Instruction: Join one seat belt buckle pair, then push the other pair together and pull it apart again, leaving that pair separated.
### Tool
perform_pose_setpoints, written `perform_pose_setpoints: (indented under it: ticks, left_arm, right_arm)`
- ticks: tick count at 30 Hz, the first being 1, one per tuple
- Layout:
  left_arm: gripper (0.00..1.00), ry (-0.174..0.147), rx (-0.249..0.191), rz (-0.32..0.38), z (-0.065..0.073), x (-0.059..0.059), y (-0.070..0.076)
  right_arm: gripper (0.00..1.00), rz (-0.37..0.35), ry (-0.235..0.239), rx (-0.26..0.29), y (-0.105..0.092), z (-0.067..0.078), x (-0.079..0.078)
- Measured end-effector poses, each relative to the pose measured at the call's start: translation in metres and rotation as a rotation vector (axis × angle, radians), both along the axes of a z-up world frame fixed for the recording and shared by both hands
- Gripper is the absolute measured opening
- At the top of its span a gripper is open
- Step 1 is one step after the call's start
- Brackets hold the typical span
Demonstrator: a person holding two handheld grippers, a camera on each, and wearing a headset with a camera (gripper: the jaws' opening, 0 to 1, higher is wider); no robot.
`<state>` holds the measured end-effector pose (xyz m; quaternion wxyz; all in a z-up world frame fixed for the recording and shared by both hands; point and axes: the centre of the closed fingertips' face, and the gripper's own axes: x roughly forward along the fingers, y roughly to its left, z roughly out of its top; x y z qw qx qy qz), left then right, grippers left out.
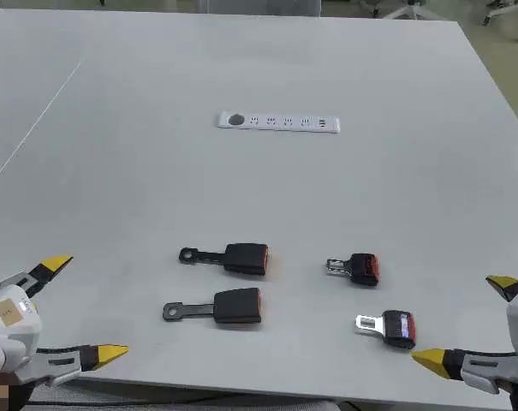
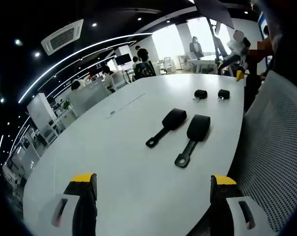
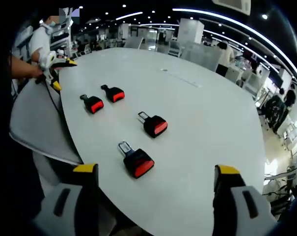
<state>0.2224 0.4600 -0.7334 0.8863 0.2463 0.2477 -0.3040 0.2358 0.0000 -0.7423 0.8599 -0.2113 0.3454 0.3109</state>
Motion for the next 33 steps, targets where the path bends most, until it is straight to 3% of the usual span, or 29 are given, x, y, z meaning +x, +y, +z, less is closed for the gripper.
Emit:
perform_pose_setpoints:
  ticks: [5, 15, 21, 27, 33]
  left_arm:
    - [0.97, 0.001, 0.002, -0.001, 0.0, 0.0, 0.0]
    - [0.97, -0.001, -0.002, 0.005, 0.002, 0.0, 0.0]
    - [0.97, -0.002, -0.002, 0.004, 0.002, 0.0, 0.0]
    - [0.96, -0.004, 0.001, 0.005, 0.002, 0.0, 0.001]
    - [0.94, -0.006, 0.003, -0.008, 0.002, -0.001, -0.002]
  right_arm:
    - [1.0, -0.011, -0.018, 0.009, -0.002, 0.002, 0.002]
    - [1.0, -0.006, -0.004, -0.005, 0.001, -0.001, 0.002]
    - [1.0, 0.057, -0.029, -0.015, 0.013, 0.002, 0.001]
    - [1.0, 0.07, -0.041, -0.002, 0.018, 0.006, 0.005]
    - [0.99, 0.1, -0.046, -0.037, 0.017, 0.006, 0.005]
